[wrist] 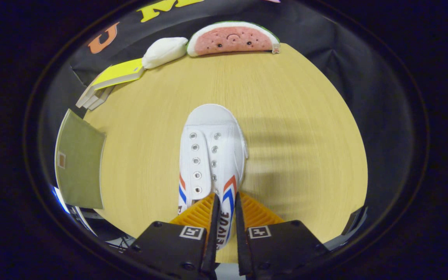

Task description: Open the storage box then place both shoes into the box .Put the left shoe in first, then the right shoe, with the right side of both shoes facing outward in a uniform manner.

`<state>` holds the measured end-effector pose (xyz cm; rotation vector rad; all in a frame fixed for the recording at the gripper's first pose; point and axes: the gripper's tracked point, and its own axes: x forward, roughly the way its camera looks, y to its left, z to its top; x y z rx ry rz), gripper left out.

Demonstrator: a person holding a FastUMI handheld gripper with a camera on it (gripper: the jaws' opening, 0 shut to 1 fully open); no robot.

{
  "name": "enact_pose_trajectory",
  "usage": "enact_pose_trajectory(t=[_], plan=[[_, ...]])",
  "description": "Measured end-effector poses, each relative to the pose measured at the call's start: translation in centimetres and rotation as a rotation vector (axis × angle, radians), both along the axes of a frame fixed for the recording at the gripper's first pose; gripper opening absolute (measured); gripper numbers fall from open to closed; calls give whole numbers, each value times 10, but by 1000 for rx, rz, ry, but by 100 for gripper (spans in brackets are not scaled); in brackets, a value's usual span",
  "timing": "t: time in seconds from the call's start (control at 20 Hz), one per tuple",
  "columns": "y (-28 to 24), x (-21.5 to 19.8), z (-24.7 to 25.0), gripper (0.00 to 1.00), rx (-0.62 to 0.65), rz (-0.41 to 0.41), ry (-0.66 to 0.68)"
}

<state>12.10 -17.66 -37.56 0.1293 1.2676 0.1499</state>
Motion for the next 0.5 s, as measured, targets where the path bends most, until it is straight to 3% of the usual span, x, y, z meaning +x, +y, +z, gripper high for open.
enact_pose_trajectory(t=[0.15,0.5], plan=[[-1,0,2,8,26,-29,11],[30,-38,43,6,157,-101,38]])
